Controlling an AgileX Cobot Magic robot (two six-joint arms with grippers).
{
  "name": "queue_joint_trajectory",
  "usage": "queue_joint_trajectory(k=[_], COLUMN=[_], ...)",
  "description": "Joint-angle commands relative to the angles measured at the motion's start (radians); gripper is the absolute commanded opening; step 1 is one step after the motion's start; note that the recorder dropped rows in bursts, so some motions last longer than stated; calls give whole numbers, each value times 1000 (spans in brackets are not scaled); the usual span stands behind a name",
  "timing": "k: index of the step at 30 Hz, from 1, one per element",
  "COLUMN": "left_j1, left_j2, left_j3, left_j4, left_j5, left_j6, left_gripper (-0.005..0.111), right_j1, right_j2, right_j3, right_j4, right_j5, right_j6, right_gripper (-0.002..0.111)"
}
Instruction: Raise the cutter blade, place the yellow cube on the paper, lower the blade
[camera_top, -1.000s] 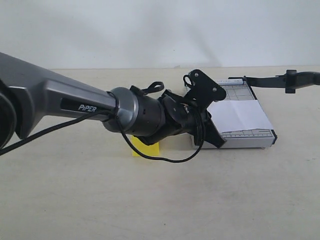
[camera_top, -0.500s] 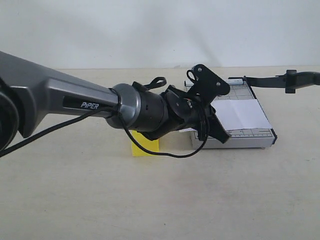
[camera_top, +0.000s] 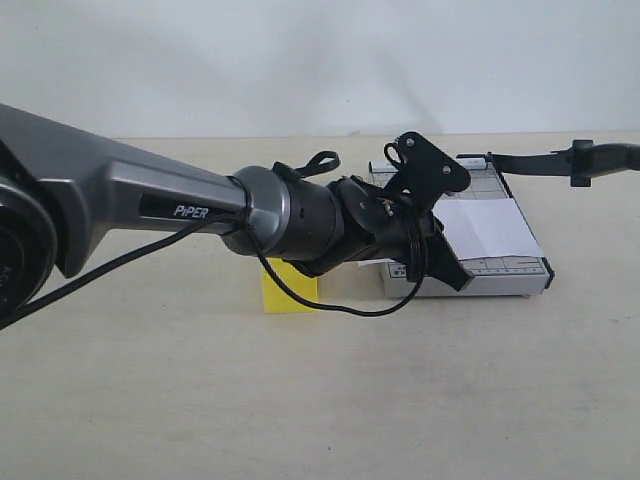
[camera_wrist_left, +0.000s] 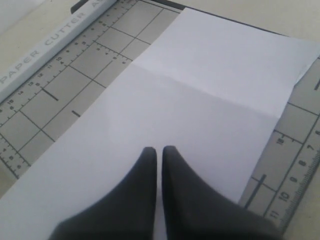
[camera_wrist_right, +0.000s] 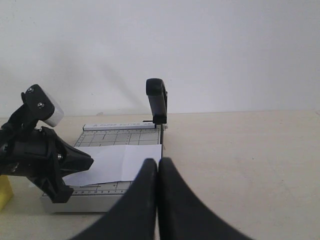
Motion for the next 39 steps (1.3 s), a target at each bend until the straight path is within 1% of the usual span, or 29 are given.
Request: queue_joint_trajectory(k=[1, 8, 14, 22, 32, 37, 39], left_j1=[-3, -18, -38, -53, -53, -53, -53], left_j2=[-1, -1, 52, 98, 136, 103, 70], left_j3=[-7, -9, -90, -164, -208, -210, -210], left_j4=[-4, -4, -4, -16, -18, -6, -6], left_j5=[5, -15, 10, 16, 49, 60, 60], left_j6=[-22, -22, -34, -34, -34, -31, 5], left_gripper=[4, 4, 4, 4, 4, 4, 4], right_j1=[-2, -2, -2, -2, -2, -2, -2], right_j2=[-1, -1, -1, -1, -1, -1, -1], right_j3=[-1, -1, -1, -1, -1, -1, -1], right_j4=[-5, -5, -5, -5, -5, -5, -5], right_j5=[-6, -6, -6, -6, -4, -4, -4], right_j6=[1, 1, 1, 1, 1, 1, 1], right_gripper=[0, 0, 0, 0, 0, 0, 0])
